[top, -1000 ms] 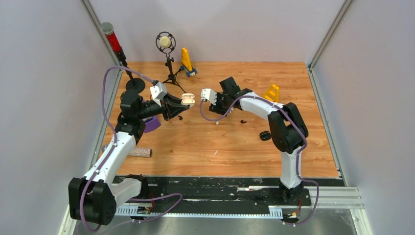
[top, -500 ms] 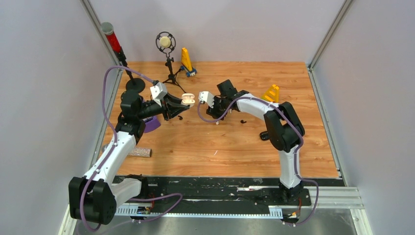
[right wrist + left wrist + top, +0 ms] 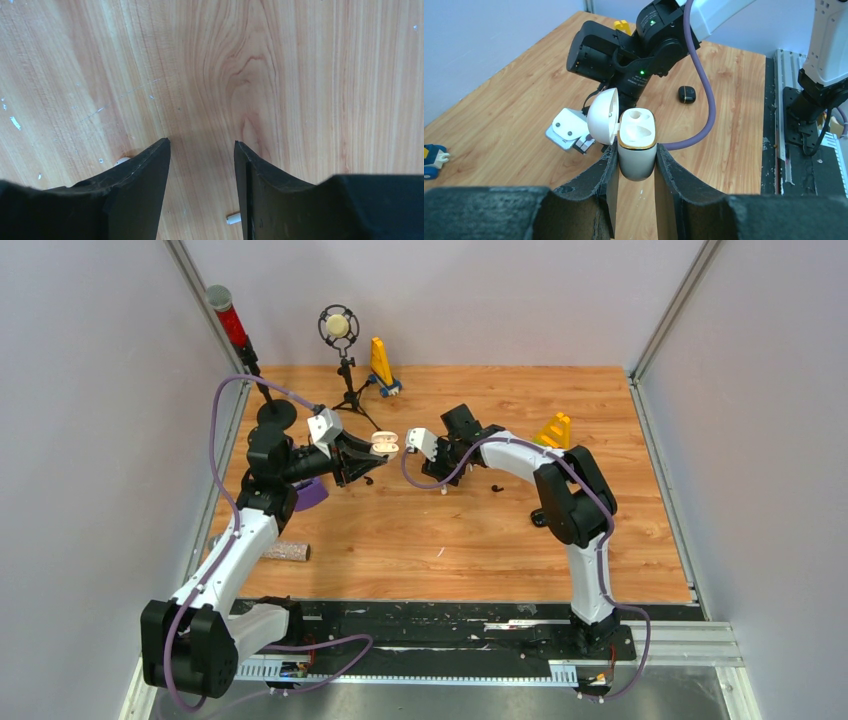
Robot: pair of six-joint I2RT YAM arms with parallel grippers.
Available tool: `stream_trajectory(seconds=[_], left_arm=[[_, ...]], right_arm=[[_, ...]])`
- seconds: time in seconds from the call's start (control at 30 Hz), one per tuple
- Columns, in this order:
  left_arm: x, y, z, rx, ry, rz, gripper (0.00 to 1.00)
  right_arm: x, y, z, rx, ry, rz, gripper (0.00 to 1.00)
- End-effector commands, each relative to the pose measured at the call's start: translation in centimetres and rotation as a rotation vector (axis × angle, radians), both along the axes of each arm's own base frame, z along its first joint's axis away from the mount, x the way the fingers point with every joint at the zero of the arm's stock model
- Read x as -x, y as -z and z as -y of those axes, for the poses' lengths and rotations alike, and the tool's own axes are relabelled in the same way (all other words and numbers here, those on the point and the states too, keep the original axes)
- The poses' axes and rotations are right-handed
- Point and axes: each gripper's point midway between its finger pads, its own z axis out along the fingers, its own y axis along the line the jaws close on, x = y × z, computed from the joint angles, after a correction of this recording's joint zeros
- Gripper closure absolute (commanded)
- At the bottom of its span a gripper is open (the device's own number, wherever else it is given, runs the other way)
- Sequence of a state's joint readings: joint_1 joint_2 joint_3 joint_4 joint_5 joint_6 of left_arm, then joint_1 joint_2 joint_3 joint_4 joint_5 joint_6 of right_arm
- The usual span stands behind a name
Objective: Insert the wireless bluetooth earbuds into the charging case
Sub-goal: Pick up the earbud from the center of the board.
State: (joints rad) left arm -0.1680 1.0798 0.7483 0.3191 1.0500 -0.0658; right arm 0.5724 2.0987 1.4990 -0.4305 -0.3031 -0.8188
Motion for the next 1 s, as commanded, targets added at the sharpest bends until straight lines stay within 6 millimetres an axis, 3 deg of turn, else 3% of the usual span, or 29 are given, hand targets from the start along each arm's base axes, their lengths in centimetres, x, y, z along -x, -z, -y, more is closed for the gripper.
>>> stream_trajectory(seconds=[0.0, 0.2, 0.67, 0.97], left_arm=[[0.2, -0.7, 0.2, 0.004, 0.019, 0.047, 0.77], [0.2, -0.8, 0.2, 0.004, 0.02, 0.048, 0.77], [0.5, -0.9, 0.5, 0.005, 0.03, 0.05, 0.77], [0.7, -0.9, 0.7, 0.003, 0.04, 0.052, 0.77]], right_arm=[[0.2, -0.2, 1.4, 0.037, 0.009, 0.001, 0.49], [2.5, -0.1, 2.2, 0.04, -0.02, -0.051, 0.5], [5.3, -0.3, 3.5, 0.06, -0.015, -0.113, 0.51], [7.2, 0.5, 1.4, 0.047, -0.03, -0.159, 0.52]])
